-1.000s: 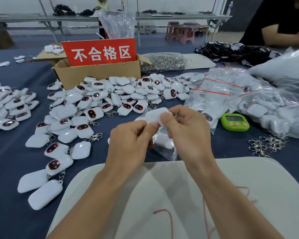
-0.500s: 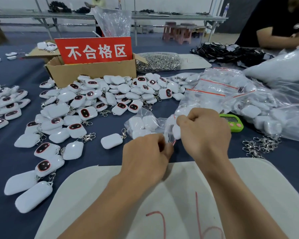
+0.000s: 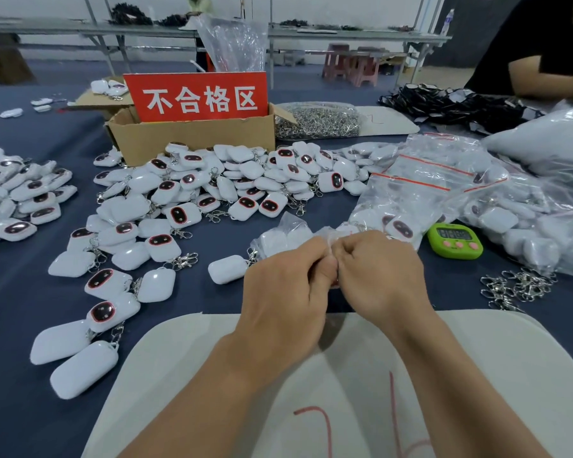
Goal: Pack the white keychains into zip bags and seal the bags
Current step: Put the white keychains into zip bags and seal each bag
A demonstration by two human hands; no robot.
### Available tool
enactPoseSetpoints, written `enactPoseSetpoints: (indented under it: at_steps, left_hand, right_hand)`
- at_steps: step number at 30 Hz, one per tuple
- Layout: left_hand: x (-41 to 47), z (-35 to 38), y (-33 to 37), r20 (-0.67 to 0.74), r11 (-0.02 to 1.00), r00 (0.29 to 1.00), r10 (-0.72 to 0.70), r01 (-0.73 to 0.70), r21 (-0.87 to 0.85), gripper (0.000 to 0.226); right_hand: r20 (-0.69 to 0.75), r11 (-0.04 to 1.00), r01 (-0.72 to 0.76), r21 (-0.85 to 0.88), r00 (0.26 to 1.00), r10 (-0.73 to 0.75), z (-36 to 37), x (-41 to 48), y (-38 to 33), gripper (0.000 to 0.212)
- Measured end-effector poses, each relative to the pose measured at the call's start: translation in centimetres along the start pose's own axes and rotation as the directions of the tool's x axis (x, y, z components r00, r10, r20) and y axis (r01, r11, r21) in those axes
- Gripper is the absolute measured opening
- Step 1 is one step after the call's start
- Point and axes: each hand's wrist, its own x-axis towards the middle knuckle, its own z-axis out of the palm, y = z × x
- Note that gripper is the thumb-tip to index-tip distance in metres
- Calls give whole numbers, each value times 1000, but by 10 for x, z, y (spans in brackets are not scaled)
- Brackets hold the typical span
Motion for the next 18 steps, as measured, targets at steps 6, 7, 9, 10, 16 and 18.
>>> enactPoseSetpoints:
  at_steps: [6, 7, 9, 10, 16, 18]
  left_hand:
    - [6, -10, -5, -120, 990, 988, -98, 109, 89, 36]
    - [11, -14, -10, -196, 970, 967, -165, 195, 144, 32]
    - [20, -27, -25, -311, 900, 897, -313, 385, 203, 22]
    - [24, -34, -33, -334, 856, 864, -378, 463, 231, 19]
    - [29, -51, -55, -99, 697, 814, -573, 547, 464, 10]
    - [28, -50, -57, -56, 706, 821, -568, 520, 480, 11]
  right_hand:
    - [-335, 976, -133, 173, 924, 185, -4, 1, 2, 27]
    - [-390, 965, -137, 223, 895, 217, -3, 2, 3, 26]
    - [-488, 945, -43, 325, 848, 206, -2, 2, 2, 21]
    - [-512, 933, 25, 359, 841, 175, -1, 0, 1, 17]
    - [-116, 947, 197, 254, 978, -172, 14, -5, -7, 30]
    - [45, 969, 183, 167, 980, -193, 19, -6, -9, 33]
